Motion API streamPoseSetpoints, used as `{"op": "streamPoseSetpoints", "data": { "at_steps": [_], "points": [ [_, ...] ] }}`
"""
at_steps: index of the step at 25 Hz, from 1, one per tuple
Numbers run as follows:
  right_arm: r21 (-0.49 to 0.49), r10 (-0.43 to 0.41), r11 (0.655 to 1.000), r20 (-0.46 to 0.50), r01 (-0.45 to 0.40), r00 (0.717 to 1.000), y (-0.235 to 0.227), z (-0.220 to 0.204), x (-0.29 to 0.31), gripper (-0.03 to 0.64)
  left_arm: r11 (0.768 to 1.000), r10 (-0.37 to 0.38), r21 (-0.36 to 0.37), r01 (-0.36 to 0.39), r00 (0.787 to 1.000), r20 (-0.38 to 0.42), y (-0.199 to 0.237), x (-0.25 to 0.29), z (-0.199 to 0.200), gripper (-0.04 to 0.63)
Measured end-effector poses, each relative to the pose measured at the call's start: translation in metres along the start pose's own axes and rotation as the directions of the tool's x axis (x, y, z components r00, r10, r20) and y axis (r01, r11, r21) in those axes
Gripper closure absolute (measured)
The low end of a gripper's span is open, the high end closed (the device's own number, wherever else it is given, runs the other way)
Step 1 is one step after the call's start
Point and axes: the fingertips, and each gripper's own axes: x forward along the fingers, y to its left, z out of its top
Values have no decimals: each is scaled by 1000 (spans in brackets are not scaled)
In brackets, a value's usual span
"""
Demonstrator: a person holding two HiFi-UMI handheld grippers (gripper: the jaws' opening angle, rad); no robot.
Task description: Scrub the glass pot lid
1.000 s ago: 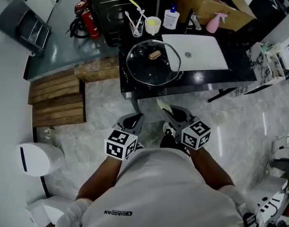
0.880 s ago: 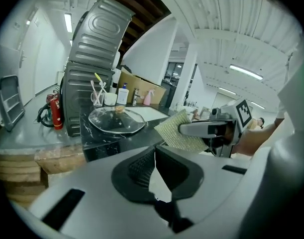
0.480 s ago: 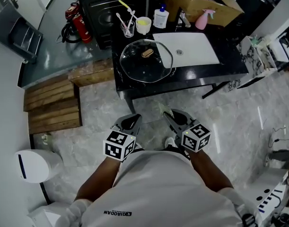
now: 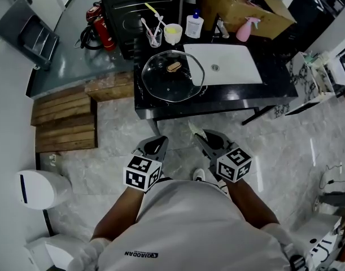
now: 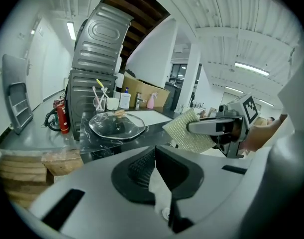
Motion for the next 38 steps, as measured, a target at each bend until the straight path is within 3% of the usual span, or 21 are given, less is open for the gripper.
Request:
{"op": "streamPoseSetpoints", "data": {
  "at_steps": [15,38],
  "points": [
    [25,27,999,0,-27,1000,-23,3,-6,529,998,56,20,-56,998,-17,-7,5,7,577],
    [54,-8,998,-2,8,1000,-36,-2,-12,529,998,51,21,-51,999,-9,-6,10,13,577]
  ]
}}
